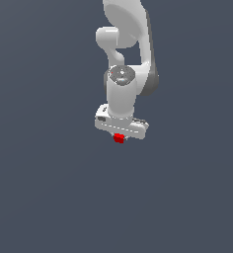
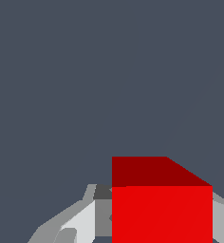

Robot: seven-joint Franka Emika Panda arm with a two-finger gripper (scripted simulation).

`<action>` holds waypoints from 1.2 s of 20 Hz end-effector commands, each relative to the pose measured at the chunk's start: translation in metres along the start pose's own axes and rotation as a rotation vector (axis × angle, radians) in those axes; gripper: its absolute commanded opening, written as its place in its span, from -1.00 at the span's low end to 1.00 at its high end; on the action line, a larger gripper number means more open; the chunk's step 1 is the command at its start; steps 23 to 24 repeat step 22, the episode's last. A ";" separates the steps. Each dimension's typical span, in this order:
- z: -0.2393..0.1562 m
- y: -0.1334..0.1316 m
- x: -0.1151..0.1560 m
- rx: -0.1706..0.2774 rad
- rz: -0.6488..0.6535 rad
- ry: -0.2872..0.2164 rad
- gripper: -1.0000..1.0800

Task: Pick up the red cube and move it to a goal position.

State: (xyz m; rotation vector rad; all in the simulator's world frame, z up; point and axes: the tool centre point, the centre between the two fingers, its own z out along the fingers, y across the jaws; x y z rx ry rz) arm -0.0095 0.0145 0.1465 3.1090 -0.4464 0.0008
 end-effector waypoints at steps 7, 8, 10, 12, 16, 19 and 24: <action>-0.063 -0.017 0.030 0.000 0.000 0.000 -1.00; -0.068 -0.018 0.033 0.000 0.000 0.000 -1.00; -0.077 -0.021 0.037 0.000 0.000 0.000 -1.00; -0.084 -0.023 0.041 0.000 0.000 0.000 -1.00; -0.093 -0.025 0.046 0.001 0.000 -0.001 -1.00; -0.095 -0.026 0.048 0.001 0.000 -0.001 -1.00; -0.095 -0.026 0.048 0.001 0.000 -0.001 -1.00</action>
